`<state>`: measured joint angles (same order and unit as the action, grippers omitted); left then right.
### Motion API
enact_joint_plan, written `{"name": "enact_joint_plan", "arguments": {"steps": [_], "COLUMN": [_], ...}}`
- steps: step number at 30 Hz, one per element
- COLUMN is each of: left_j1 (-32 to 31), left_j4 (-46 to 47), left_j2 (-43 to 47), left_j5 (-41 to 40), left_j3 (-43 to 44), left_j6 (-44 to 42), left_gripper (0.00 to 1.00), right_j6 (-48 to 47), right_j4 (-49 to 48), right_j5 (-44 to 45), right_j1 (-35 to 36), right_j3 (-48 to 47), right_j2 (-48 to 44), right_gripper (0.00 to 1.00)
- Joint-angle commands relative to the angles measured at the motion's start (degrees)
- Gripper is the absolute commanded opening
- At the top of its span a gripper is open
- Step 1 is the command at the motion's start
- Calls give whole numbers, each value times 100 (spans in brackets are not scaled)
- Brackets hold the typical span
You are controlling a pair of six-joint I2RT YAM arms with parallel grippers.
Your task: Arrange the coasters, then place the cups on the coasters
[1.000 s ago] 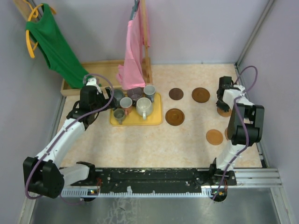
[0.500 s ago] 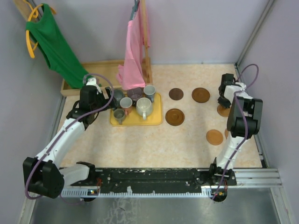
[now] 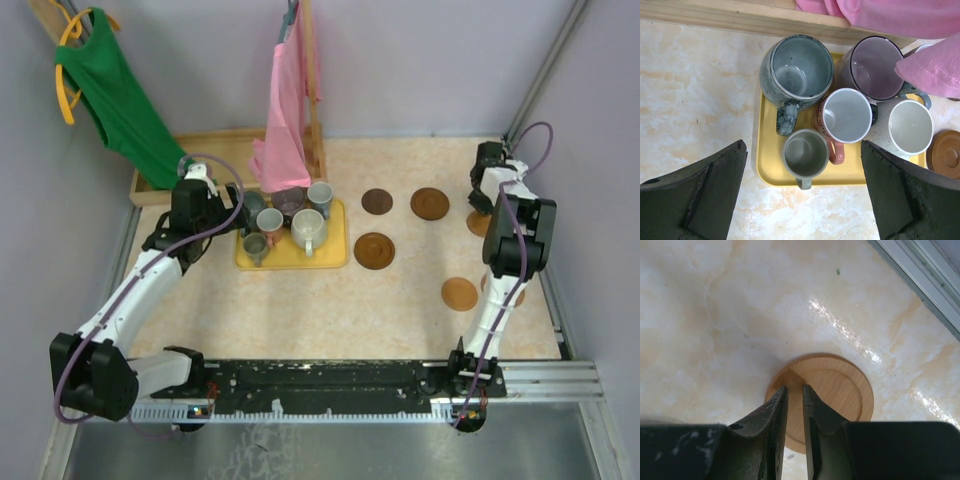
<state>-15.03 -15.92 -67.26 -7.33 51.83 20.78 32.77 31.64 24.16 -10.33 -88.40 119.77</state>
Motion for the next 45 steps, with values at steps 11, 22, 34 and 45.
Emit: {"name": "enact_joint_plan", "arguments": {"steps": [11,22,34,45], "left_j1": [-35,-35,-35,-34], "left_j4": [46,67,85,105], "left_j2": [-206,-248,-297,-383], "left_j5": [-2,-60,-84,-62], "left_j3": [235,257,264,310], "left_j6": [6,-14,-11,-20], "left_gripper": [100,100,100,100], "right_j6": [-242,-312,-254,-250], "right_j4": [143,509,681,688], "right_j5": [-192,-22,228,309], "right_j1": [-31,-40,-195,-242], "right_j3": [-1130,-2012,-2202,-2158], "right_j2": [933,1399,1453,1401], "right_gripper": [20,19,19,19]}}
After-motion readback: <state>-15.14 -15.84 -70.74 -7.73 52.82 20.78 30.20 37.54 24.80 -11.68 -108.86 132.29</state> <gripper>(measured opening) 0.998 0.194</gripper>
